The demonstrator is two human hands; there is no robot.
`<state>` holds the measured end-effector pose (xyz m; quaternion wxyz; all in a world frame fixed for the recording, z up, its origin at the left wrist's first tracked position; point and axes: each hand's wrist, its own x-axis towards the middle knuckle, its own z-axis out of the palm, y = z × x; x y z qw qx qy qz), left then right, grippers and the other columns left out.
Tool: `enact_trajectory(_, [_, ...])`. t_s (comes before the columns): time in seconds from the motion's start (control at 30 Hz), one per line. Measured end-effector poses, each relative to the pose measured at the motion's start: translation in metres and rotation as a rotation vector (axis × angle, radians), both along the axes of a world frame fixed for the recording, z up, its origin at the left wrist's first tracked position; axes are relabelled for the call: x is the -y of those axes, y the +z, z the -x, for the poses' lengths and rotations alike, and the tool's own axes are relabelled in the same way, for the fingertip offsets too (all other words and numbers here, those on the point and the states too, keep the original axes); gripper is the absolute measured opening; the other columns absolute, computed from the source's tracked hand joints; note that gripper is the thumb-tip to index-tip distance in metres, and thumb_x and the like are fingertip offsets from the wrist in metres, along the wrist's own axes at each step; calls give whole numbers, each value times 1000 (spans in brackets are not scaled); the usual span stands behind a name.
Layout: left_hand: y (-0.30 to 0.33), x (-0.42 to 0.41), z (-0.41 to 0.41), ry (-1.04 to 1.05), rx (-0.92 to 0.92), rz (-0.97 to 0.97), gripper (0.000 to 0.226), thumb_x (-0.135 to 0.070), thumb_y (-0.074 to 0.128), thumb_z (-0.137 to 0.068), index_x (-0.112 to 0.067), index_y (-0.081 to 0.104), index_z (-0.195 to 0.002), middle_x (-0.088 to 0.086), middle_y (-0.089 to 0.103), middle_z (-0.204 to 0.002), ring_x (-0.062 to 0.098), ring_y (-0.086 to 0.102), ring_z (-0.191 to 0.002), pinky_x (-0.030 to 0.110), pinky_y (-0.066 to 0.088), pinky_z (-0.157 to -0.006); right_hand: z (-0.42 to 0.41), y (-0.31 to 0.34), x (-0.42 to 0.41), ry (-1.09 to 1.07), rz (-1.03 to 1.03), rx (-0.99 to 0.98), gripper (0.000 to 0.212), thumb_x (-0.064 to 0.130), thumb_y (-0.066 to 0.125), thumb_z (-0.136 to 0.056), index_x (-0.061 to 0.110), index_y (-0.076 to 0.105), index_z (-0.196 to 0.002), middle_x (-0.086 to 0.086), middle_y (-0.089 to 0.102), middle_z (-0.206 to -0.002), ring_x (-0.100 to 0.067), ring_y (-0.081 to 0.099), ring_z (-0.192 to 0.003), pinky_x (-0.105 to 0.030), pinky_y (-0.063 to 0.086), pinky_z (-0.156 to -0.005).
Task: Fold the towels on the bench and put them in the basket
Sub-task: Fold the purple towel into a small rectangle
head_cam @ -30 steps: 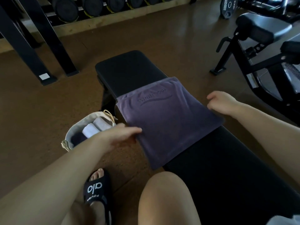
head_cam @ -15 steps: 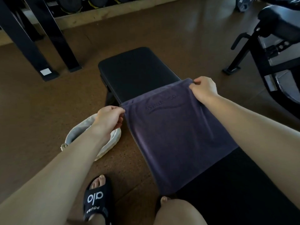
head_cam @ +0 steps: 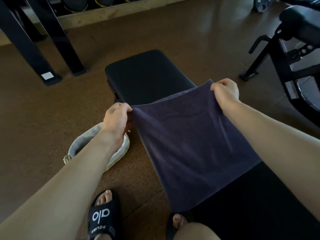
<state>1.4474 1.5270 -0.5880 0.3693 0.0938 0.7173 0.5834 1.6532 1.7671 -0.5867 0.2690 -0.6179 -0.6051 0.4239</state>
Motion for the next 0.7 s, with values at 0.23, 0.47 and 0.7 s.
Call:
enact_trajectory(0.23, [-5,0,-1,-146,-70,118,15,-19,63,-97,-16,65,-111,5,68,-108,21,67,-101,32,57,-76,5,-4,-3,127,31,93,11,23,66,-87,22,75,-93,4,70,-94,-12,62,-83,-30,51,-71])
enact_trajectory(0.47, [0,0,5,-175,-83,36,12,-21,59,-99,-20,70,-104,4,67,-105,21,64,-100,36,53,-83,10,-2,-2,46,-2,-109,22,17,53,-86,23,48,-65,10,44,-62,-13,42,-65,-32,36,-62])
enact_trajectory(0.7, [-12,-5,5,-64,-93,32,11,-23,63,-98,-21,71,-105,4,71,-101,25,67,-101,47,56,-95,22,-4,-11,87,-58,13,14,22,51,-94,23,53,-80,6,52,-79,-13,47,-70,-31,37,-61])
